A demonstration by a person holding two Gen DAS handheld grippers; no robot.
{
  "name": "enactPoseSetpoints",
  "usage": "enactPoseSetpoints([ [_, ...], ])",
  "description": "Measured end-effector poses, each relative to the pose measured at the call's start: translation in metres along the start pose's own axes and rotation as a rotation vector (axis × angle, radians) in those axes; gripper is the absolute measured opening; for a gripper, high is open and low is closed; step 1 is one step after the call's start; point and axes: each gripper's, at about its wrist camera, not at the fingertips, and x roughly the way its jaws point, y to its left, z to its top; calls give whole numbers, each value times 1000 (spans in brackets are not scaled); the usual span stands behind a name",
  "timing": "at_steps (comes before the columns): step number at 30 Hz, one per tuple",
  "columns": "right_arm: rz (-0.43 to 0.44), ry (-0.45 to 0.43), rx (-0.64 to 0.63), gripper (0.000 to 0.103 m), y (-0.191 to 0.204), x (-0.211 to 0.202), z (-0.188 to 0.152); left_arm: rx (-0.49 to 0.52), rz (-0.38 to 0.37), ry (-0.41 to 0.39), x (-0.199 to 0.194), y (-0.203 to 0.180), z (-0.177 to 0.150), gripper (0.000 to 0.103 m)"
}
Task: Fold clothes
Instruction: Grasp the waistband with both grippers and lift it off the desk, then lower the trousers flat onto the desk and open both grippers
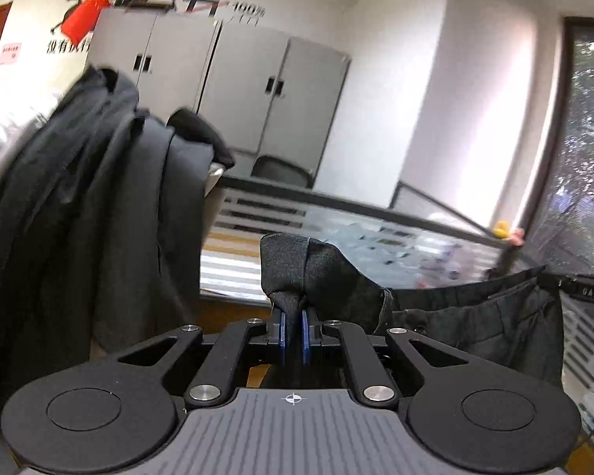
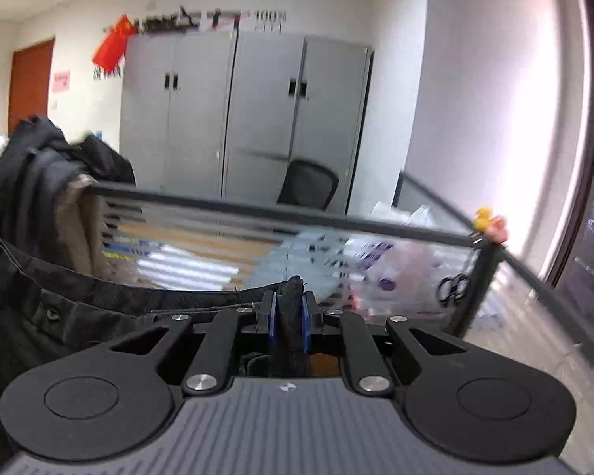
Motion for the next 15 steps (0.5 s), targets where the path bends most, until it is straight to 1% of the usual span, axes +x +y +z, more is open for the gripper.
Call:
enactPoseSetpoints([
  [2, 6, 51, 4, 13, 3, 42, -5, 8, 21, 48, 35, 6, 1, 10],
  [5, 23, 144, 13, 13, 6, 108, -19, 5, 62, 140, 85, 17, -11, 10],
  [10, 73, 290, 21, 13, 7, 200, -67, 13, 143, 278, 155, 33, -46, 10],
  [15, 110, 407, 43, 13, 5, 268, -114, 25, 211, 386, 206, 41, -82, 11],
])
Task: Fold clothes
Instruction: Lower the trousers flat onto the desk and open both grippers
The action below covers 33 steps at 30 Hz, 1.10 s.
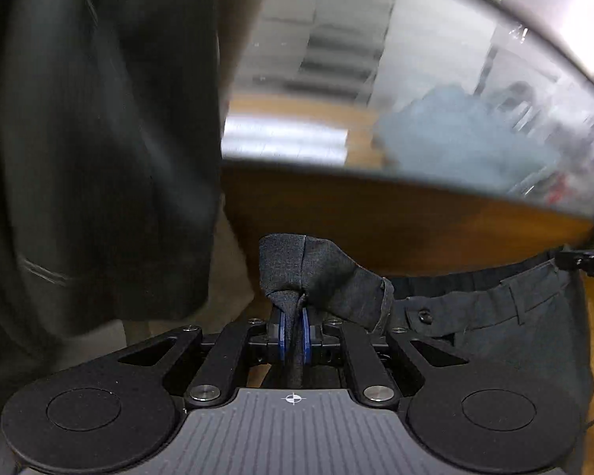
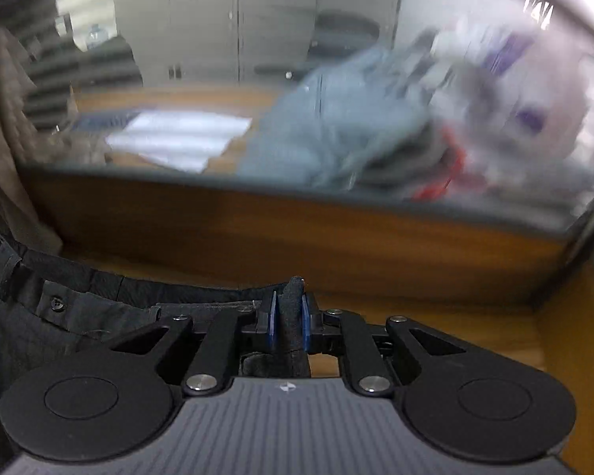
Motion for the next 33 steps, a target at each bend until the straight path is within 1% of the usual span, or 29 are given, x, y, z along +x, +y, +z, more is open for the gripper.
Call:
enactPoseSetpoints([
  [3, 12, 42, 5, 14, -3, 34, -7, -23, 33, 42, 28, 3, -9, 16],
  [5, 15, 62, 12, 16, -4, 50, -13, -36, 46, 50, 40, 6, -15, 23],
  [6, 16, 68, 17, 19, -5, 56, -15, -45, 55, 56, 44, 8, -17, 27],
  [7, 17, 72, 24, 21, -6, 60, -18, -54, 65, 62, 47, 11, -20, 34],
  [8, 15, 80, 32, 27, -7, 62, -19, -65, 63, 68, 47, 14, -21, 40],
  [9, 13, 88, 41, 34, -8, 63, -20, -76, 59, 74, 47, 18, -23, 51],
  [10, 11, 97, 50, 37, -9, 64, -21, -86, 51, 71, 43, 21, -24, 54],
  [11, 8, 102, 59, 43, -11, 62, -21, -95, 43, 66, 38, 25, -26, 54],
  [12, 9, 102, 68, 47, -12, 57, -22, -104, 35, 62, 32, 28, -27, 54],
  [16, 19, 80, 98, 49, -18, 22, -29, -132, 13, 37, -2, 42, -39, 56],
  [20, 33, 82, 141, 49, -24, -23, -53, -138, -3, 36, -36, 56, -58, 56],
  [25, 26, 121, 148, 49, -20, -73, -108, -145, 8, 56, -66, 62, -81, 56],
  [29, 22, 156, 166, 49, -7, -93, -152, -137, 28, 68, -81, 65, -107, 56],
  [31, 20, 176, 183, 46, -2, -96, -172, -115, 32, 77, -90, 66, -122, 56],
  [32, 19, 187, 189, 41, 1, -97, -181, -101, 34, 88, -93, 66, -130, 56],
  [33, 18, 198, 193, 39, 4, -97, -191, -92, 33, 99, -95, 66, -136, 56],
])
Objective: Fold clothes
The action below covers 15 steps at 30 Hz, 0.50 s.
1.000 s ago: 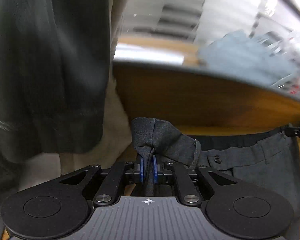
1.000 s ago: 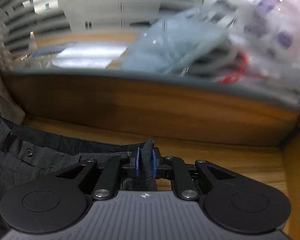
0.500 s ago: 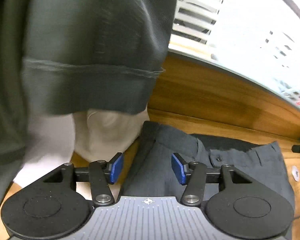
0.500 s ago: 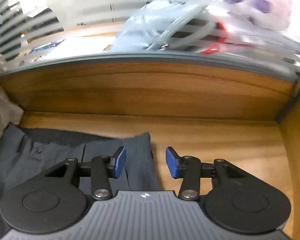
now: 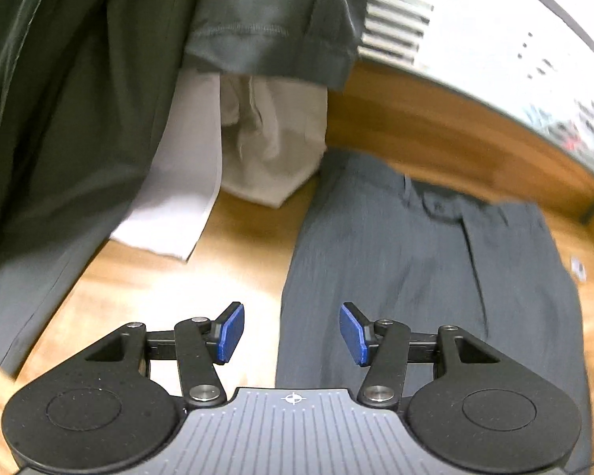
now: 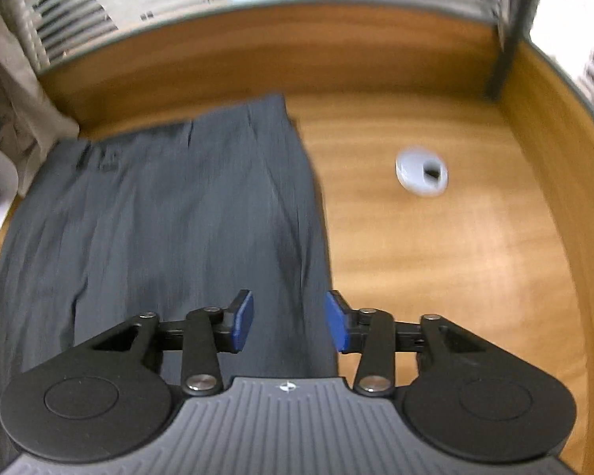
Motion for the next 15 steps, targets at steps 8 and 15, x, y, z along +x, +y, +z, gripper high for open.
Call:
enactPoseSetpoints([
  [8, -16, 63, -12, 32, -1, 24, -45, 47, 0, 60, -8, 4, -33, 56],
  [15, -15, 56, -7, 1, -3, 26, -56, 36, 10, 50, -17, 4, -32, 56],
])
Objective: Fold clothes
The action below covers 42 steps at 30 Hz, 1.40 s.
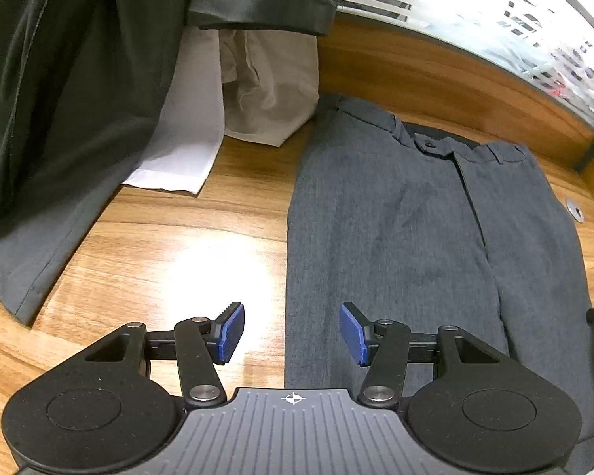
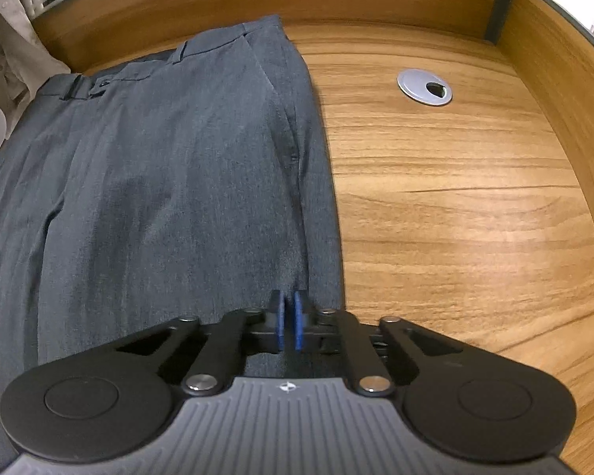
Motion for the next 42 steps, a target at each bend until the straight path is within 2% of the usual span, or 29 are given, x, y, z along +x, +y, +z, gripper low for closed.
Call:
enactPoseSetpoints([
  [3, -9, -22, -3, 0, -2, -10, 4, -8, 9, -6, -3, 0, 2, 56],
  [7, -105, -83, 32, 0, -17, -35, 11, -18, 8, -24, -7, 0, 6, 56],
  [9, -156, -82, 48, 0, -30, -36, 15, -20, 6, -25, -6, -2, 7, 56],
  [14, -91, -42, 42, 1, -44, -30, 23, -32, 28, -12, 4, -2, 5, 56],
  [16, -44, -42, 30, 6, -39, -29, 25, -47, 34, -6, 6, -1, 2, 56],
  [18, -14, -43, 13, 28, -32, -26, 27, -53, 38, -3, 5, 0, -3, 56],
  [23, 16, -33, -40, 43, -11, -10, 31, -57, 51, -4, -3, -1, -14, 56],
  [25, 24, 3, -63, 43, -5, -3, 32, -60, 58, -5, -6, -1, -17, 56],
  [28, 37, 18, -65, 40, -2, 9, 34, -66, 70, -9, -11, -1, -20, 56],
  [30, 56, 32, -62, 23, -2, 17, 34, -70, 80, -12, -14, -2, -21, 56],
  [32, 65, 40, -66, 20, -1, 22, 35, -76, 90, -16, -17, -2, -21, 56],
  [36, 81, 43, -78, 1, -4, 21, 40, -88, 103, -23, -20, -4, -22, 56],
  [42, 60, 0, -50, 0, -20, -10, 54, -92, 104, -36, -24, -12, -19, 56],
])
